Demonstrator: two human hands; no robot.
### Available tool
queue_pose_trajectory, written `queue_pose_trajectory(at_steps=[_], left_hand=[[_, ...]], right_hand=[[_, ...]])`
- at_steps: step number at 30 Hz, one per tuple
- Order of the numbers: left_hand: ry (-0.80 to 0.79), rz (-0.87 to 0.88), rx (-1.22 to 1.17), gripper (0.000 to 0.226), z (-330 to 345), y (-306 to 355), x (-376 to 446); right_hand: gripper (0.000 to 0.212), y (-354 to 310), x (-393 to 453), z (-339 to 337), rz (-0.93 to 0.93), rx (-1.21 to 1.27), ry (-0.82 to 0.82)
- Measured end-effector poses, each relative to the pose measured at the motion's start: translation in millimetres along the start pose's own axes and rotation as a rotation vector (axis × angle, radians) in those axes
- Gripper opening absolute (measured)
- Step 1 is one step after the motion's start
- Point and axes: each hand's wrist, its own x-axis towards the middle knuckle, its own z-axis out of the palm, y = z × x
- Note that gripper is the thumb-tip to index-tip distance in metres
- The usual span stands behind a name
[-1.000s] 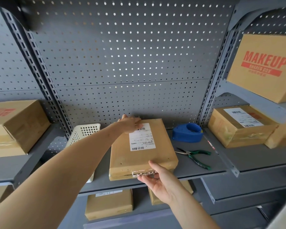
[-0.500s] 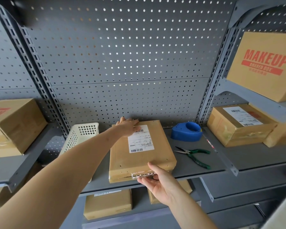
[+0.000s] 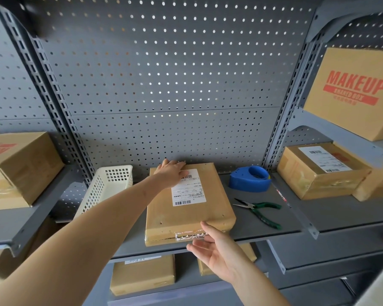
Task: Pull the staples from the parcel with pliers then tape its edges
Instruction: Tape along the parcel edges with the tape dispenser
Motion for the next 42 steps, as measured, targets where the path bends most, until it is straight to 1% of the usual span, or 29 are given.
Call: queue_pose_trajectory(at_steps=[3,5,9,13,16,20,24,26,29,34,38,42], left_hand=[[0.073,-0.006,-0.037,0.055,0.7,0.1,-3.7],[0.117,-0.007,-0.085,0.053,-0.9,1.7,-9.0],[0.191,-0.013,-0.124,0.048,-4.8,4.7,-18.5],[0.225,0.010,-0.134,0.044,-5.1,-0.6,-26.0],[0.244,0.037,-0.115,0.039,-3.1,-4.4,-32.8],[0.278,0.028,-0.107,0.043,-0.7,-7.5,-43.2],[0.281,0.006,-0.105,0.044,2.6,-8.8,-54.1],[0.282,0.007,-0.100,0.042,4.7,-8.7,-59.9],[0.272,0.002,-0.089,0.040,7.5,-8.3,-67.4],[0.265,0.004,-0.069,0.042,9.7,-4.9,-79.9],[0.242,-0.011,-0.067,0.043,13.9,-4.8,-85.4],[0.239,-0.015,-0.073,0.042,17.2,-6.6,-87.4]], right_hand=[[0.048,-4.0,-6.4,-10.1,-0.030,-0.052,-0.028],[0.042,-9.3,-8.3,-15.9,-0.094,-0.159,-0.027],[0.030,-30.4,-10.7,-20.0,-0.288,-0.456,-0.002],[0.028,-63.1,-16.7,-24.3,-0.468,-0.656,0.000],[0.022,-92.4,-12.1,-27.3,-0.628,-0.791,0.073],[0.018,-131.4,15.0,-33.7,-0.807,-0.972,0.209],[0.016,-165.5,50.8,-43.2,-0.949,-1.342,0.382],[0.019,-181.8,69.8,-48.7,-0.964,-1.520,0.442],[0.029,-202.4,92.9,-56.1,-0.923,-1.777,0.505],[0.057,-222.1,115.9,-64.6,-0.817,-1.993,0.530],[0.077,-229.1,129.9,-68.3,-0.715,-2.038,0.492],[0.090,-229.1,137.2,-70.4,-0.675,-2.036,0.493]])
